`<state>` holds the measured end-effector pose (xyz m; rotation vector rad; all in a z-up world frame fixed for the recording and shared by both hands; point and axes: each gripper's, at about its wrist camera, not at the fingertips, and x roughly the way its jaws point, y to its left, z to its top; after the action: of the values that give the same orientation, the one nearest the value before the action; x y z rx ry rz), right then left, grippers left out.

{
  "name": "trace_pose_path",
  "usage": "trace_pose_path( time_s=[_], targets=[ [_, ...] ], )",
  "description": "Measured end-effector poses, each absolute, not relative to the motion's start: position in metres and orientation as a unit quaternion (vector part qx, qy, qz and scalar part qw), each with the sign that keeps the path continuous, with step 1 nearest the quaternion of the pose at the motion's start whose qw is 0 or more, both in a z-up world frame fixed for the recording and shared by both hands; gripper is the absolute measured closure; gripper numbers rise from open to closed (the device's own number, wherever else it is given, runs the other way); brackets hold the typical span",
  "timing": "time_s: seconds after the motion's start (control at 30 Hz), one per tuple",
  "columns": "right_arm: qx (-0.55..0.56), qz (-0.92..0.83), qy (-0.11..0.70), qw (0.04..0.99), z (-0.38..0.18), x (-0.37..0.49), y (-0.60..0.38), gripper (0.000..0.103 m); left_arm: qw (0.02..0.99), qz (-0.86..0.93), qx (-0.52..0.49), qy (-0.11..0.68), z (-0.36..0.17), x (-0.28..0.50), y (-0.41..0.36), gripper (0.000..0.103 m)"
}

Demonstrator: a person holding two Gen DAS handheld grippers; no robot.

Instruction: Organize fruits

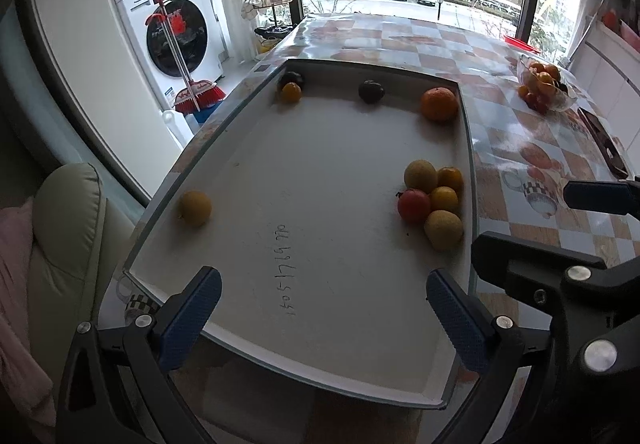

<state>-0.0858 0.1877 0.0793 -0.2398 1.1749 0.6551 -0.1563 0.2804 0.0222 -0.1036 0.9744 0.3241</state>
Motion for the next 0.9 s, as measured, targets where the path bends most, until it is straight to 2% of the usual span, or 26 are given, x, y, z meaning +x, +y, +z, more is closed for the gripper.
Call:
trace_pose_path(
  time_s=[0.9],
  targets=[
    [-0.117, 0.297, 0.548, 0.773, 0.077, -0.101, 0.181, 0.0, 0.871, 0.155, -0.047, 0.464, 0.028, -0.168, 0.271, 0.0]
  ],
)
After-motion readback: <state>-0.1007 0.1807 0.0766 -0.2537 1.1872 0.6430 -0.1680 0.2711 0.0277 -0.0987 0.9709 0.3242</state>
